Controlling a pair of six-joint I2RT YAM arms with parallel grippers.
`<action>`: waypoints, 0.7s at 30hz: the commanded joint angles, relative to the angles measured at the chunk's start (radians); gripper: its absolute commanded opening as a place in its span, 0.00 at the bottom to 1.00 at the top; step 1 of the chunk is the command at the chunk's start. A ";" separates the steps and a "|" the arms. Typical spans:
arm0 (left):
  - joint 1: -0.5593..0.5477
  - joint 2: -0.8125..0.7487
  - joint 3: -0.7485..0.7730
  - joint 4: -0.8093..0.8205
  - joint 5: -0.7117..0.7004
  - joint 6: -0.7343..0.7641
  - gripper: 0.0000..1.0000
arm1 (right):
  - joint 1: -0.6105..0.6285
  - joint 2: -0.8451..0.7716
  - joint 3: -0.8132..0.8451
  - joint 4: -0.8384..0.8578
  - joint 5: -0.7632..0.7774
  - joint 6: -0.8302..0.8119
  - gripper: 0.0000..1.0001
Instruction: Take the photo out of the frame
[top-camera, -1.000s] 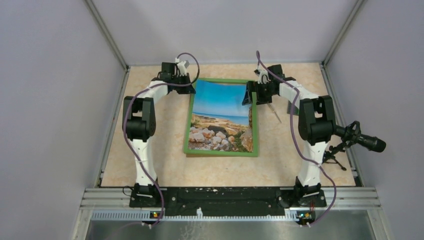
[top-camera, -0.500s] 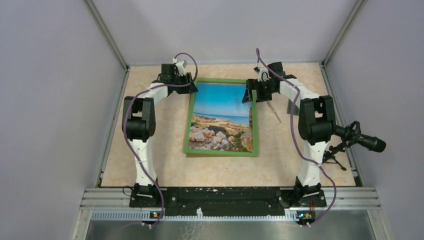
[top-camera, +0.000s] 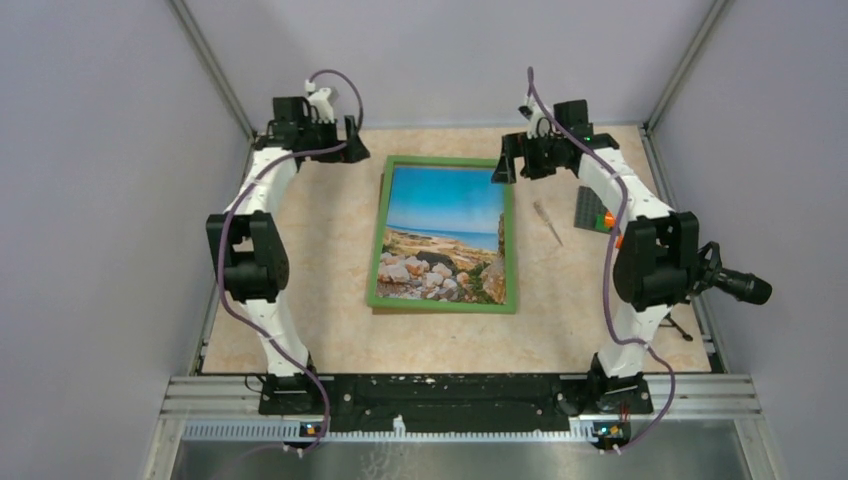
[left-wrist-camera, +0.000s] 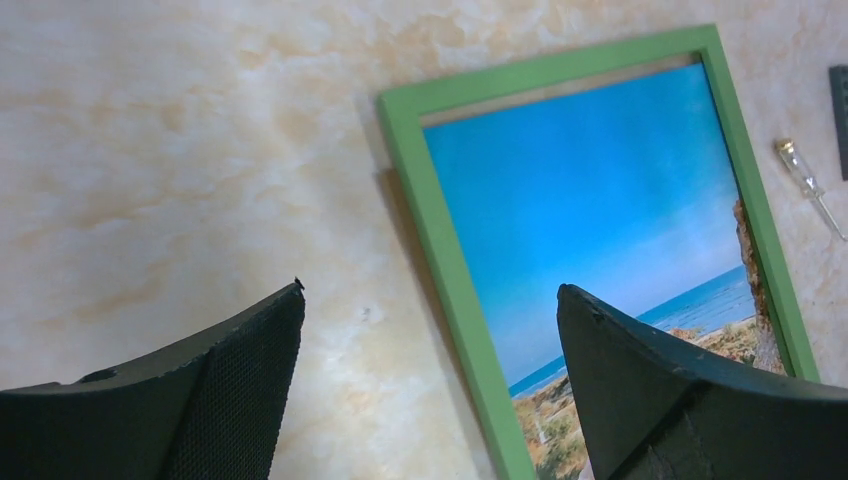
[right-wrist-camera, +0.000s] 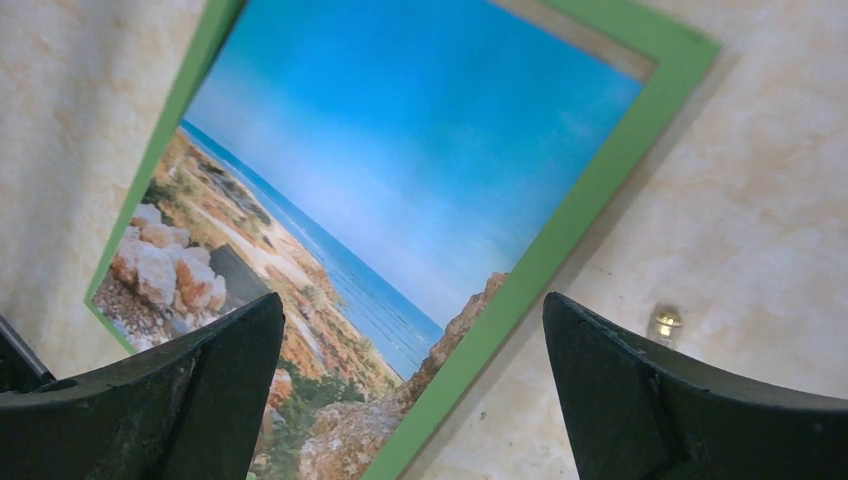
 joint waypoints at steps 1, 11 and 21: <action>0.108 -0.087 0.110 -0.190 0.082 0.085 0.99 | -0.026 -0.194 0.048 0.003 0.011 -0.040 0.99; 0.152 -0.251 -0.039 -0.306 -0.024 0.232 0.99 | -0.044 -0.448 -0.204 -0.007 0.102 -0.007 0.99; 0.131 -0.356 -0.238 -0.233 -0.009 0.185 0.99 | -0.044 -0.624 -0.472 0.032 0.103 -0.007 0.99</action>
